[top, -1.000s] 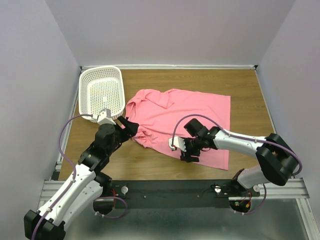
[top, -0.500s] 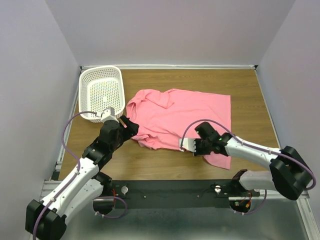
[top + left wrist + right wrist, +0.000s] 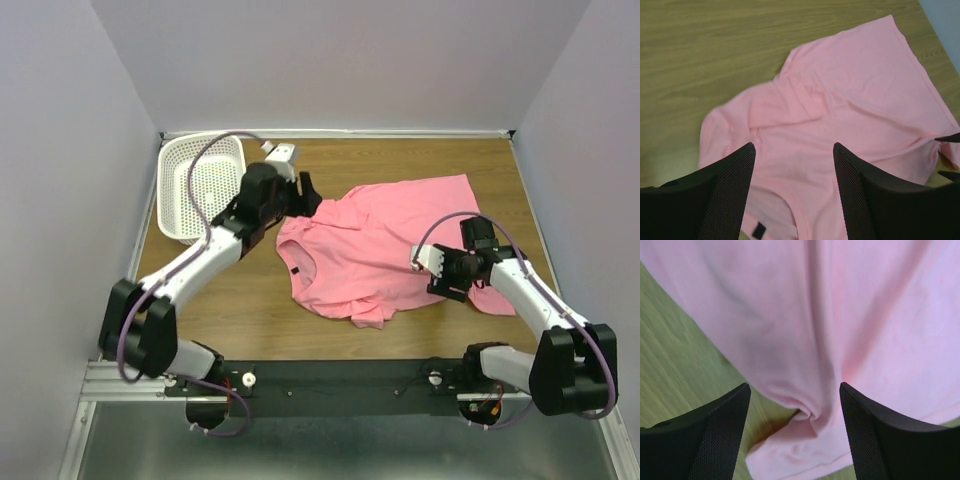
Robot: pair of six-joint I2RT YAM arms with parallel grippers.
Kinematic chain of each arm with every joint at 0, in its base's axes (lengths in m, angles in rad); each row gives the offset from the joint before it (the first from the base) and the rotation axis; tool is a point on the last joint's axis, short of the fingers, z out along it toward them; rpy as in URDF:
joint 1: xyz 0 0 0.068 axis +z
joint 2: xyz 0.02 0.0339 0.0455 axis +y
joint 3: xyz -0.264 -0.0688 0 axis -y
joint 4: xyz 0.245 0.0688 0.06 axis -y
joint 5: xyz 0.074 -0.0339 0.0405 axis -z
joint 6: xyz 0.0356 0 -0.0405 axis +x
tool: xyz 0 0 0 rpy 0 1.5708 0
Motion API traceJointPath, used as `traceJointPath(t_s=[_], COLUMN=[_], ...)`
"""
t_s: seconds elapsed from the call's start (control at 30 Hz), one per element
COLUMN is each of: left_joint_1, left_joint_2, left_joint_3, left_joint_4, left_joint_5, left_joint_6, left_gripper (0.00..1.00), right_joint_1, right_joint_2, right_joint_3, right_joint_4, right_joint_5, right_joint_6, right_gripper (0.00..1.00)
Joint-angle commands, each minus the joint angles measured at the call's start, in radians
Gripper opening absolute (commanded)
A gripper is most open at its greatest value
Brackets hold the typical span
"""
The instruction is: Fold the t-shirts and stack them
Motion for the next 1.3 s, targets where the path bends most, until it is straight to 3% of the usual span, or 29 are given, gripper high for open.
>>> traceJointPath(t_s=[0.0, 0.2, 0.33, 0.6, 0.93, 1.1, 1.13, 1.23, 1.27], left_joint_1=[0.002, -0.044, -0.086, -0.112, -0.117, -0.117, -0.117, -0.115, -0.114], left_joint_2=[0.234, 0.678, 0.889, 0.977, 0.977, 1.019, 1.022, 1.028, 1.028], left_joint_3=[0.243, 0.693, 0.878, 0.997, 1.004, 1.039, 1.045, 1.047, 1.047], left_joint_4=[-0.124, -0.455, -0.578, -0.579, -0.535, -0.570, -0.573, -0.581, -0.581], left_joint_5=[0.088, 0.117, 0.097, 0.056, -0.002, 0.001, -0.001, 0.001, -0.002], left_joint_6=[0.256, 0.569, 0.678, 0.718, 0.724, 0.703, 0.700, 0.687, 0.684], left_gripper=[0.71, 0.67, 0.66, 0.65, 0.65, 0.50, 0.40, 0.23, 0.23], right_joint_1=[-0.007, -0.007, -0.007, -0.010, -0.019, -0.031, -0.033, -0.037, -0.040], right_joint_2=[0.024, 0.124, 0.133, 0.124, 0.159, 0.156, 0.156, 0.159, 0.159], right_joint_3=[0.094, 0.202, 0.213, 0.167, 0.163, 0.162, 0.163, 0.163, 0.163], right_joint_4=[-0.119, -0.133, -0.133, -0.132, -0.132, -0.132, -0.132, -0.133, -0.132], right_joint_5=[-0.260, -0.555, -0.614, -0.605, -0.610, -0.617, -0.617, -0.619, -0.619], right_joint_6=[0.010, 0.122, 0.158, 0.150, 0.147, 0.149, 0.149, 0.150, 0.149], right_gripper=[0.79, 0.79, 0.79, 0.79, 0.80, 0.79, 0.79, 0.79, 0.79])
